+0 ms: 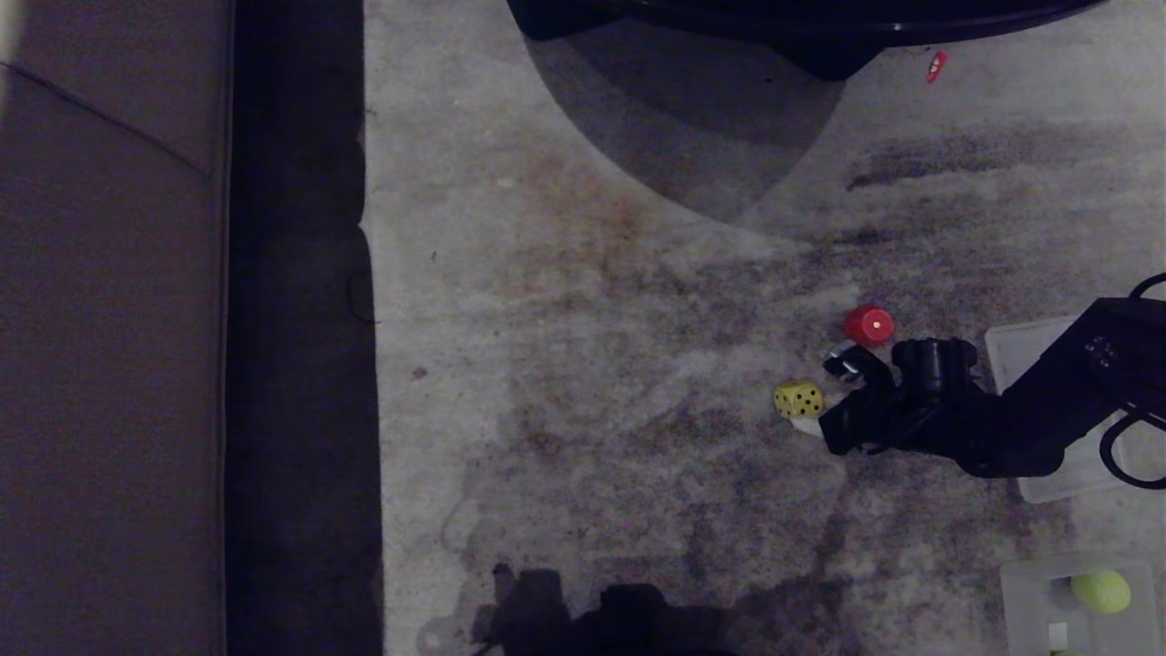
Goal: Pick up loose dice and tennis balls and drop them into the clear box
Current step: Pick up toys out of the box
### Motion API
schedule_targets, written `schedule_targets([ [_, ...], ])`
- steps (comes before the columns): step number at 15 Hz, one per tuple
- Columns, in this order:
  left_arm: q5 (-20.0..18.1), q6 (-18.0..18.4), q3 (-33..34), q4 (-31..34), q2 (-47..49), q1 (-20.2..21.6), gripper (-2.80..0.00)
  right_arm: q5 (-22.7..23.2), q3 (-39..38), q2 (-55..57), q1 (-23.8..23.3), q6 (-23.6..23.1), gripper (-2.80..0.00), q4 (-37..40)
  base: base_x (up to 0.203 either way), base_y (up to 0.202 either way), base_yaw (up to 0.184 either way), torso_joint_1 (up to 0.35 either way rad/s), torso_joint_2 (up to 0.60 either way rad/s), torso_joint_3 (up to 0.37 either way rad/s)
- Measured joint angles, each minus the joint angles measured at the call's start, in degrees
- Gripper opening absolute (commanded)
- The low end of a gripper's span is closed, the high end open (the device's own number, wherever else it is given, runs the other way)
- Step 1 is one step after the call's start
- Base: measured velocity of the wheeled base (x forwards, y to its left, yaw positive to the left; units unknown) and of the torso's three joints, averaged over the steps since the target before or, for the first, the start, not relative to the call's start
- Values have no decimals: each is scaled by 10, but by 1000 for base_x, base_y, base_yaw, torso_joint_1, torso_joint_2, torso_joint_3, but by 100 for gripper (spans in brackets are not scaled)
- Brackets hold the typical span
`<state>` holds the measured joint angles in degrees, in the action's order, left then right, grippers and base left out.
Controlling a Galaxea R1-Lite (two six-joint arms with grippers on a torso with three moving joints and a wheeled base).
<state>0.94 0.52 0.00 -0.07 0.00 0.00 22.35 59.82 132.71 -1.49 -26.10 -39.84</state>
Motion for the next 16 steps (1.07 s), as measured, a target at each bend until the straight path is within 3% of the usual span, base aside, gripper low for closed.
schedule_targets([
  [5,0,0,0,0,0,0,-280,-38,-22,-20,-29,-42,-280,6,0,0,0,0,0,0],
  [6,0,0,0,0,0,0,-280,-40,-22,-25,-31,-46,0,8,0,0,0,0,0,0],
  [16,0,0,0,0,0,0,-280,-47,-18,-25,-29,-52,0,20,0,0,0,0,0,0],
])
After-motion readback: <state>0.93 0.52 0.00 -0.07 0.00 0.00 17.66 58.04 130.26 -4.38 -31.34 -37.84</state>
